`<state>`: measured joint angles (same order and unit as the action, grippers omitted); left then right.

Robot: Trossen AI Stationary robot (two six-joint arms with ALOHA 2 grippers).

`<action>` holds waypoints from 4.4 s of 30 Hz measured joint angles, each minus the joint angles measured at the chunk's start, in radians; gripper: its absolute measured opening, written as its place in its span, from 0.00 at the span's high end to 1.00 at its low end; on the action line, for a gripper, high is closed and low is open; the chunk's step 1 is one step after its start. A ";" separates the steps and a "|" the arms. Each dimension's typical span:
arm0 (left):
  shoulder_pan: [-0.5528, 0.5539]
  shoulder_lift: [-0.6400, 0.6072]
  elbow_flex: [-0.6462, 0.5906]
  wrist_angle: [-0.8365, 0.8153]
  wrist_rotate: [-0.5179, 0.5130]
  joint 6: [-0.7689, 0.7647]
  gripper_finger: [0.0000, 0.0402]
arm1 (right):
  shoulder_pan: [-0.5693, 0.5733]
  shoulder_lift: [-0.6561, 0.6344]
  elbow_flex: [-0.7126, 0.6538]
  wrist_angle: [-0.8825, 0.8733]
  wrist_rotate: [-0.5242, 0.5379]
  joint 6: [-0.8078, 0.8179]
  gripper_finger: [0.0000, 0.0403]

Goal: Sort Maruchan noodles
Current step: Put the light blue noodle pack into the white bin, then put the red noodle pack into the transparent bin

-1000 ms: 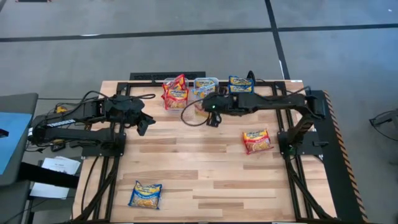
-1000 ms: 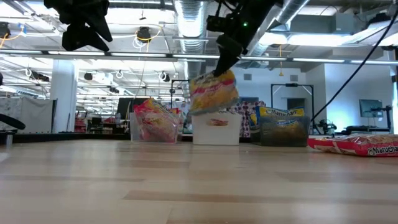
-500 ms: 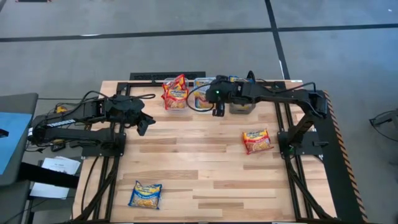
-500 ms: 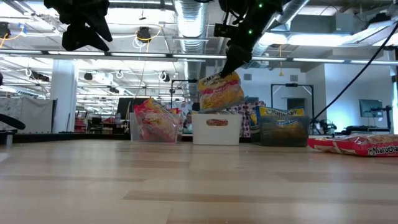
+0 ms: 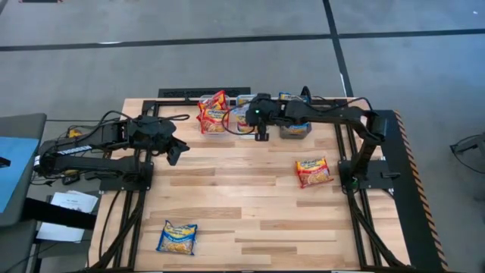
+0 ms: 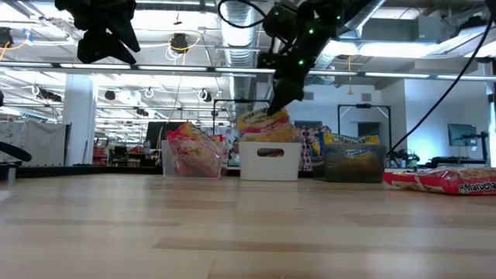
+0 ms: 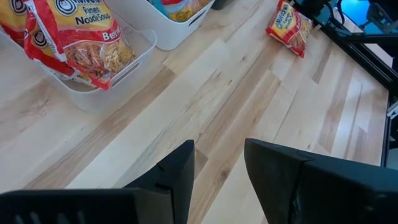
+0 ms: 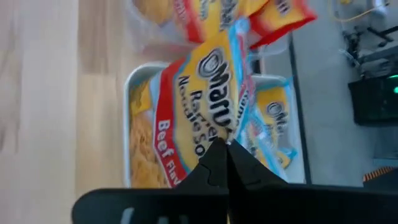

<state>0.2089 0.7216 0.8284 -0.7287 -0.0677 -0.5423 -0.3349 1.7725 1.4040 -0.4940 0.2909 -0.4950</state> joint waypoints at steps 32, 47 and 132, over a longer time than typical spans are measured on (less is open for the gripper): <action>0.000 0.000 0.000 0.000 0.000 0.000 0.68 | 0.002 -0.122 -0.001 -0.226 -0.134 0.372 0.56; 0.000 0.000 0.000 -0.024 0.001 0.043 0.68 | -0.032 0.040 -0.002 -0.199 -0.220 0.419 0.57; 0.000 0.000 0.000 -0.023 -0.097 0.049 0.68 | -0.134 0.019 0.052 -0.048 -0.154 0.434 0.57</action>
<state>0.2091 0.7216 0.8284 -0.7513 -0.1649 -0.4934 -0.4686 1.7916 1.4562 -0.5416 0.1368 -0.0612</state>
